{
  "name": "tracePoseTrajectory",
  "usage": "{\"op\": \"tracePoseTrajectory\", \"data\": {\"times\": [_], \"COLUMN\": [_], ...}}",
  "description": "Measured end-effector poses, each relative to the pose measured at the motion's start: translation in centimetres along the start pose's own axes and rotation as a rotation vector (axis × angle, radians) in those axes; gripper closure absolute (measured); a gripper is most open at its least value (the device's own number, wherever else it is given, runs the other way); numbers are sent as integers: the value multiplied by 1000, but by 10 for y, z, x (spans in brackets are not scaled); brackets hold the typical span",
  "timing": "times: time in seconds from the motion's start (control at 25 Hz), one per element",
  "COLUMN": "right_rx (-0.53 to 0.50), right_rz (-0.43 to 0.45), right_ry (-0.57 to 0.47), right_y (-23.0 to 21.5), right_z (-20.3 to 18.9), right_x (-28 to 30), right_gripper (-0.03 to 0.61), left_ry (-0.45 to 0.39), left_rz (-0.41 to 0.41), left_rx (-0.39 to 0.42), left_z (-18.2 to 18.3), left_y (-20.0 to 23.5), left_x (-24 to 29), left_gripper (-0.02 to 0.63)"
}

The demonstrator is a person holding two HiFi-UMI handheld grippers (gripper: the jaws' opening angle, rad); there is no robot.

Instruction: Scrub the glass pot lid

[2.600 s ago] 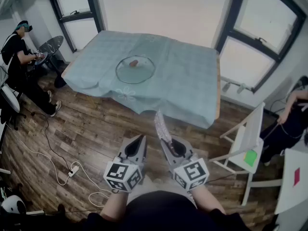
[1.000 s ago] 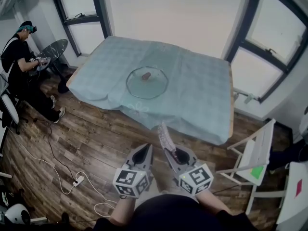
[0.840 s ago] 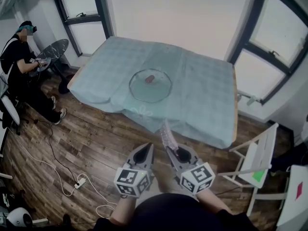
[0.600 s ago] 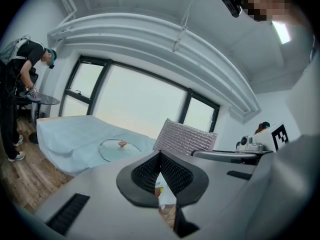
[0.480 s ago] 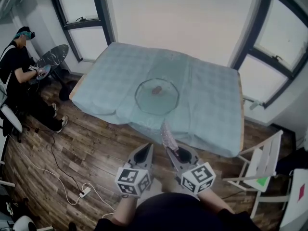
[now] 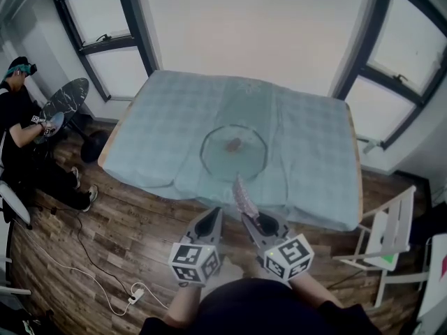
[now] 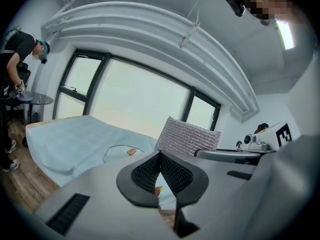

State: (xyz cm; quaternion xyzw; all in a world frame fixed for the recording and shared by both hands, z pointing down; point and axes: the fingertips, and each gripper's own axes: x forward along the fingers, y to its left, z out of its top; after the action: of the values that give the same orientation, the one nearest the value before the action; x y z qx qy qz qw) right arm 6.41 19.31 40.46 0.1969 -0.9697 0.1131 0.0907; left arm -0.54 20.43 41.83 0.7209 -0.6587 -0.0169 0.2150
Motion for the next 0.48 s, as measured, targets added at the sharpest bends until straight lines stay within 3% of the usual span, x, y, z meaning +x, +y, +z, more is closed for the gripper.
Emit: {"op": "tracePoseTrajectory", "data": {"times": [0.48], "right_rx": [-4], "right_rz": [-63], "right_ry": [-11], "right_y": [-5], "right_z": [11], "right_x": [74], "right_gripper": [506], "left_ry": [17], "left_rz": [-40], "left_rx": [-8], "left_z": [17], "left_y": [72], "left_x": [26], "left_gripper": [612]}}
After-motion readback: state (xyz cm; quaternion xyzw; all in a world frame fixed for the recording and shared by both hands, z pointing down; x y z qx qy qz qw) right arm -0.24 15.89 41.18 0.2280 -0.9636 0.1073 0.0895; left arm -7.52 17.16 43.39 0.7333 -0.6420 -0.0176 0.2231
